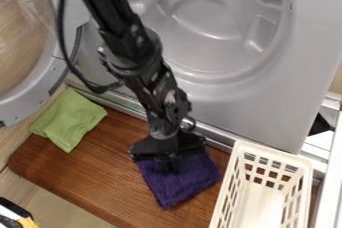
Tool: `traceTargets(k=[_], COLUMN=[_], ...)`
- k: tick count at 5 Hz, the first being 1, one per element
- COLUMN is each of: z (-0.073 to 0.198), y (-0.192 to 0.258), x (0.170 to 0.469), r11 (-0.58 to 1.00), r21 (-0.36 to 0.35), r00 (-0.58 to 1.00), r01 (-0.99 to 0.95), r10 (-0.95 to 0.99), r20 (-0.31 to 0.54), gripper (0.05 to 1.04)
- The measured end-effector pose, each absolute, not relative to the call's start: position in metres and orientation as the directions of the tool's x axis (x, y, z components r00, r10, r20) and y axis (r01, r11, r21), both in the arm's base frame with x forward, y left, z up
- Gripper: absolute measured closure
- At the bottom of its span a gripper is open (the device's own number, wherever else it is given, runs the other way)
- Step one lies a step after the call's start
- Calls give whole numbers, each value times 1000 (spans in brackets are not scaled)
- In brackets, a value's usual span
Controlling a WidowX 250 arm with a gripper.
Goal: Take the purple cloth and put it inside the machine
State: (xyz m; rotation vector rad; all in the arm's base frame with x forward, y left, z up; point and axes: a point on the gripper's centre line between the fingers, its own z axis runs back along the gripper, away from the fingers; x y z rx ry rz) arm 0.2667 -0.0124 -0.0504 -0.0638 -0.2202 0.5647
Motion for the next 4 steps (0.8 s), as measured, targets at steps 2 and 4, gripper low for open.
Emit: traceTargets(k=[2,4], z=[-10,33], y=[-9,-10], x=[274,282], r11=[816,791], r21=[-242,-366], r00=[797,772], r01=[-525,-490], r10=[572,589], r20=[197,239], gripper=[1027,1028])
